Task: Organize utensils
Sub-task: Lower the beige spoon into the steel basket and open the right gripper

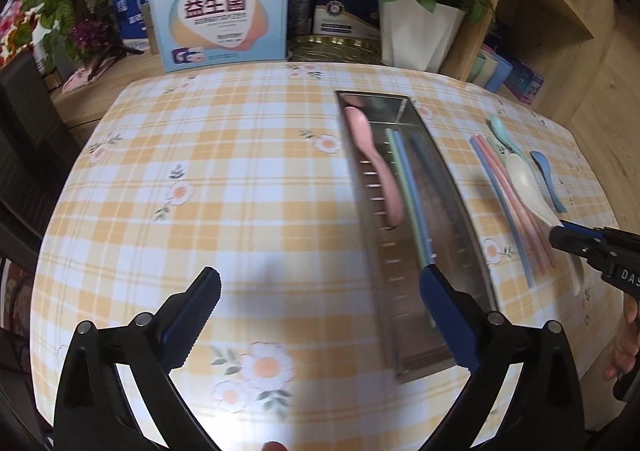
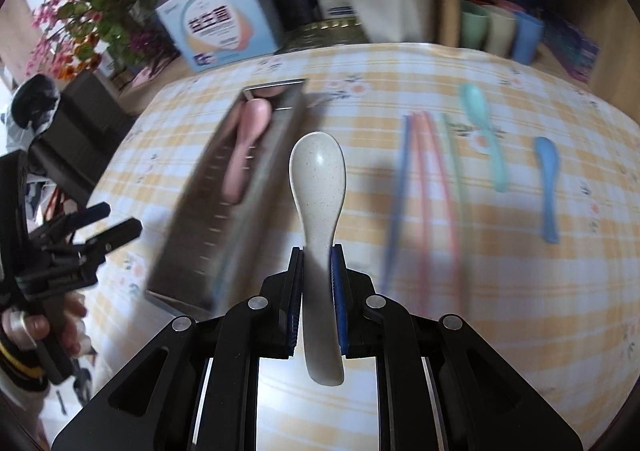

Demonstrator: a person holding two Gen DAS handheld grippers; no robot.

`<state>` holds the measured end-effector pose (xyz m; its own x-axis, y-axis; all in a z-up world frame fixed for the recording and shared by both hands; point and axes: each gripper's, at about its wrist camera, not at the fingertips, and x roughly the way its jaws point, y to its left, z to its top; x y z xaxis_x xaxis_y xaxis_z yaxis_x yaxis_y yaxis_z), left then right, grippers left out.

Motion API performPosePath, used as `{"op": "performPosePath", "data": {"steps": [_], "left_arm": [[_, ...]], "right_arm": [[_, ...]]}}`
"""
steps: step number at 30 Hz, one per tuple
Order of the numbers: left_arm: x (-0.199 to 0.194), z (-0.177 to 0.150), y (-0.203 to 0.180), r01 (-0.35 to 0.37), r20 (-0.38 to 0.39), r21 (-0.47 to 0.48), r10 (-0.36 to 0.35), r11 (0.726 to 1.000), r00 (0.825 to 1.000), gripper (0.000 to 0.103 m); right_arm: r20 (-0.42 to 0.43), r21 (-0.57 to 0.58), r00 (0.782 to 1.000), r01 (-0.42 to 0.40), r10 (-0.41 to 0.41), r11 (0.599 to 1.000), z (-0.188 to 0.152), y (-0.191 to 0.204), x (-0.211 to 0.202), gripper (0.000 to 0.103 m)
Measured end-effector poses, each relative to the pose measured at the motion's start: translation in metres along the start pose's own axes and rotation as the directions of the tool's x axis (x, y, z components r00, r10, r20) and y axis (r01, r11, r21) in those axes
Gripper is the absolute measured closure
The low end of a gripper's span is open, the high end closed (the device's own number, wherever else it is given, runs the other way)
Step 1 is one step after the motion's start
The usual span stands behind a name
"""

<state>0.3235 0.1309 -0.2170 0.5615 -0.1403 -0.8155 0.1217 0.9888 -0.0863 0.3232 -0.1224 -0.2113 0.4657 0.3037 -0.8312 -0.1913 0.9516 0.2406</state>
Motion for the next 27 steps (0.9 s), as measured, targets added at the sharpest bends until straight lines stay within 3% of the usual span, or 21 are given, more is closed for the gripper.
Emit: {"op": "performPosePath", "data": {"steps": [14, 27], "left_arm": [[-0.030, -0.008, 0.050, -0.030, 0.071, -0.122, 0.039, 0.992, 0.997, 0.006], [-0.033, -0.012, 0.059, -0.014, 0.066, -0.163, 0.025, 0.987, 0.997, 0.006]], "right_arm": [[-0.115, -0.004, 0.992, -0.043, 0.042, 0.999, 0.020, 0.075, 0.049, 0.089], [-0.148, 0.005, 0.988, -0.047, 0.048, 0.999, 0.022, 0.086, 0.066, 0.089]]}}
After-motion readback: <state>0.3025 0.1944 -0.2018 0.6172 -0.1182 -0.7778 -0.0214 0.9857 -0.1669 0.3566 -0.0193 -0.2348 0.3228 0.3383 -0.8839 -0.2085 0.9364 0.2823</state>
